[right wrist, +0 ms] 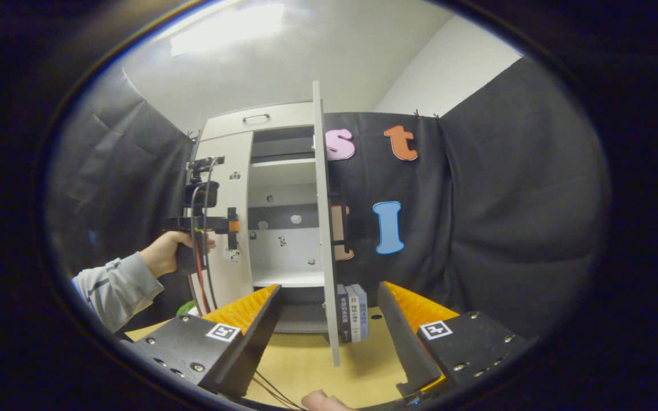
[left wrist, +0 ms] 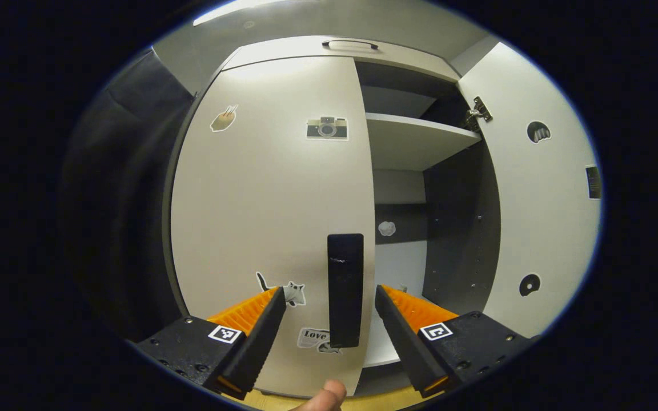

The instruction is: Open the right door of the double-door shoe cabinet with the right hand, and open the left door with the left hand.

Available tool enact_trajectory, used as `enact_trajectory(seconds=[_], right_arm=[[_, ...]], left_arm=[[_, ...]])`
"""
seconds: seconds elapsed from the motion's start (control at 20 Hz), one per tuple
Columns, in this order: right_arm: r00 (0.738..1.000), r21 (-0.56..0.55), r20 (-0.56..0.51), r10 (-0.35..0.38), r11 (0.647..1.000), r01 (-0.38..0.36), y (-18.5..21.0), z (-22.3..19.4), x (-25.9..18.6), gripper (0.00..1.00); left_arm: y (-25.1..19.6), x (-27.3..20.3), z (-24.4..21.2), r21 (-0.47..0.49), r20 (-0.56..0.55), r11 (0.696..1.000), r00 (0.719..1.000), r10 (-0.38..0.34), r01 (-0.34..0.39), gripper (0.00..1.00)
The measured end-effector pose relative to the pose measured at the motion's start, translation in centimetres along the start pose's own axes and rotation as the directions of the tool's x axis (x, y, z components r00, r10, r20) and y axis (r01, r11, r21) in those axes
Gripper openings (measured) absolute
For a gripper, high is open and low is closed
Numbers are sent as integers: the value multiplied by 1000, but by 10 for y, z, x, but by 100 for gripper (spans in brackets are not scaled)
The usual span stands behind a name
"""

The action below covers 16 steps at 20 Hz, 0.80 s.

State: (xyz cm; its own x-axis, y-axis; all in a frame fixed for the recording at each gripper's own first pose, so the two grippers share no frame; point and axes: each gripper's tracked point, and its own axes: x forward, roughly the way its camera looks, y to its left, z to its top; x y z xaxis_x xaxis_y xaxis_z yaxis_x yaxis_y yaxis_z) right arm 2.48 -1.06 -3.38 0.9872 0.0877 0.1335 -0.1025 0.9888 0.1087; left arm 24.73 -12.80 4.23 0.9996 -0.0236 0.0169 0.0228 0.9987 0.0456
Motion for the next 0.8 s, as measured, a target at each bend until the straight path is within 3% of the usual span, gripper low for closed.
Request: enact_trajectory(seconds=[0.15, 0.25, 0.3, 0.35, 0.4, 0.45, 0.5, 0.8], right_arm=[[1000, 7, 12, -1, 1000, 0, -1, -3, -11, 98], [1000, 10, 14, 6, 1000, -6, 4, -2, -14, 98], [1000, 10, 15, 5, 1000, -5, 3, -1, -16, 98], [1000, 7, 17, 5, 1000, -6, 3, -1, -17, 98], [1000, 9, 19, 5, 1000, -5, 3, -1, -19, 98], [1000, 10, 16, 8, 1000, -8, 6, -3, -20, 98], [1000, 15, 13, 15, 1000, -15, 10, -2, -22, 98], [1000, 15, 20, 14, 1000, -15, 21, 4, -31, 98]], left_arm=[[0, 17, -3, 24, -11, 1000, 1000, 14, -14, 96], [1, 26, -1, 36, 0, 999, 1000, 28, -28, 89], [0, 24, 3, 27, 6, 999, 999, 36, -36, 74], [-4, 27, 5, 22, 15, 999, 999, 28, -29, 71], [-8, 24, 4, 20, 5, 999, 1000, 27, -27, 56], [-11, 27, 3, 45, -6, 998, 999, 37, -37, 50], [-10, 26, 1, 49, -15, 998, 999, 43, -43, 34], [-10, 20, -1, 39, -59, 999, 998, 8, -6, 25]])
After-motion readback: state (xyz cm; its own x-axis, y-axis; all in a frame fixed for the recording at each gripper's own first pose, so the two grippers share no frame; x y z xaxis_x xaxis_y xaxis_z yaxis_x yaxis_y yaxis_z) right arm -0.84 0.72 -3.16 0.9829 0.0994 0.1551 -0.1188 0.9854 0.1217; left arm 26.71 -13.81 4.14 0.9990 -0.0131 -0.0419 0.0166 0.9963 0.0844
